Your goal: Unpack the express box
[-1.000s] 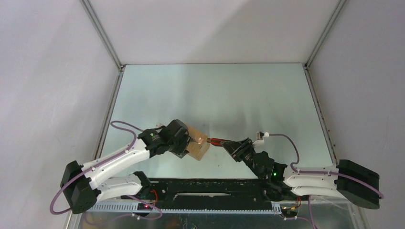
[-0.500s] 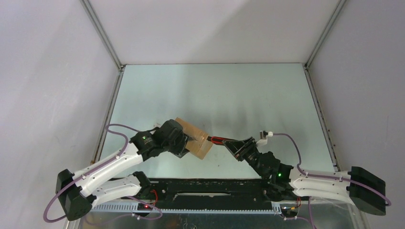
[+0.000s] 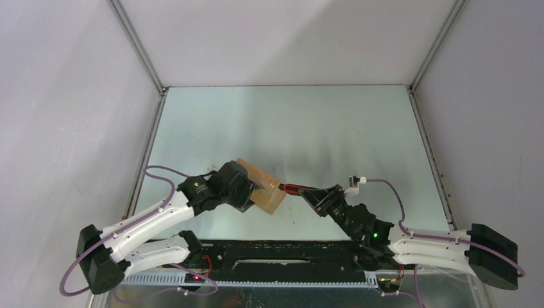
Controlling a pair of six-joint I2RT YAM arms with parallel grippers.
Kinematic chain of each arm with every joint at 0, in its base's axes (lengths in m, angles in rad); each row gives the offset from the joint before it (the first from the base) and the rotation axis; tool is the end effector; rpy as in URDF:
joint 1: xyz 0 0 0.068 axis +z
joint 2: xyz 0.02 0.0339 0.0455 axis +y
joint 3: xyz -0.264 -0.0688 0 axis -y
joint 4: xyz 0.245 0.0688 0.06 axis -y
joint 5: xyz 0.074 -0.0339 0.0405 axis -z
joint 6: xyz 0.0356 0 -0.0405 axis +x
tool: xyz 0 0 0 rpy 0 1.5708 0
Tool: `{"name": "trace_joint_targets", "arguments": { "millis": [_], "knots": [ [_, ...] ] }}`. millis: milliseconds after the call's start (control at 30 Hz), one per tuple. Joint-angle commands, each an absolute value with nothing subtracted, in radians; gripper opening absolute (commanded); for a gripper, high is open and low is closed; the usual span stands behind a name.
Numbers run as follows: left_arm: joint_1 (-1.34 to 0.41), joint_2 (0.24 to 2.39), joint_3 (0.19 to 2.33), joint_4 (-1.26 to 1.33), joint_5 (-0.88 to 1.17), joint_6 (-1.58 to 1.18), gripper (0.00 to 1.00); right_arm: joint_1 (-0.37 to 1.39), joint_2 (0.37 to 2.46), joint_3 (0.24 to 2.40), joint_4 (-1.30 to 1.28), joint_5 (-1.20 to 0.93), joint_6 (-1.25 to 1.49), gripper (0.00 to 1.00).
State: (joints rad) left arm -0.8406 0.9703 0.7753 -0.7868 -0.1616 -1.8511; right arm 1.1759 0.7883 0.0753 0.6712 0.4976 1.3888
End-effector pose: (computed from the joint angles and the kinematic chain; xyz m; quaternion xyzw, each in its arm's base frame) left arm 0.1266 -0.1328 0.2520 -0.4822 0.8233 -0.2648 0.1398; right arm 0.0786 0.1445 0.1814 0.2438 0.6774 0.5926 0.3612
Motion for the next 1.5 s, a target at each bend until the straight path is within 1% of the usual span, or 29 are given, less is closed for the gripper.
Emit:
{"name": "trace_joint_targets", "arguments": {
  "millis": [0, 233, 367, 500, 733, 867, 967, 1100, 1167, 1333, 1467],
  "knots": [
    [-0.869, 1.009, 0.847, -0.662, -0.275, -1.916, 0.0, 1.211, 0.833, 0.093, 0.729, 0.439, 1.378, 0.0],
    [-0.922, 1.063, 0.891, -0.61, -0.315, -1.95, 0.0, 1.254, 0.897, 0.105, 0.78, 0.459, 1.387, 0.0],
    [-0.922, 1.048, 0.878, -0.64, -0.365, -1.99, 0.0, 1.258, 0.893, 0.089, 0.782, 0.467, 1.408, 0.0],
    [-0.913, 1.029, 0.873, -0.696, -0.407, -2.004, 0.0, 1.249, 0.866, 0.057, 0.781, 0.482, 1.436, 0.0],
    [-0.906, 1.022, 0.852, -0.752, -0.413, -2.003, 0.0, 1.164, 0.768, 0.006, 0.741, 0.441, 1.476, 0.0],
    [-0.905, 1.015, 0.819, -0.723, -0.394, -2.012, 0.0, 1.141, 0.727, 0.002, 0.71, 0.424, 1.475, 0.0],
    [-0.905, 1.028, 0.833, -0.716, -0.388, -2.003, 0.0, 1.14, 0.73, 0.002, 0.717, 0.419, 1.474, 0.0],
    [-0.905, 1.043, 0.841, -0.677, -0.378, -2.0, 0.0, 1.148, 0.762, 0.007, 0.741, 0.404, 1.463, 0.0],
    [-0.907, 1.053, 0.843, -0.641, -0.357, -1.999, 0.0, 1.18, 0.798, 0.028, 0.759, 0.411, 1.453, 0.0],
    [-0.911, 1.09, 0.89, -0.564, -0.324, -1.997, 0.0, 1.246, 0.954, 0.05, 0.886, 0.426, 1.453, 0.0],
    [-0.919, 1.117, 0.937, -0.555, -0.325, -1.987, 0.0, 1.273, 1.059, 0.076, 0.969, 0.419, 1.451, 0.0]
  ]
}}
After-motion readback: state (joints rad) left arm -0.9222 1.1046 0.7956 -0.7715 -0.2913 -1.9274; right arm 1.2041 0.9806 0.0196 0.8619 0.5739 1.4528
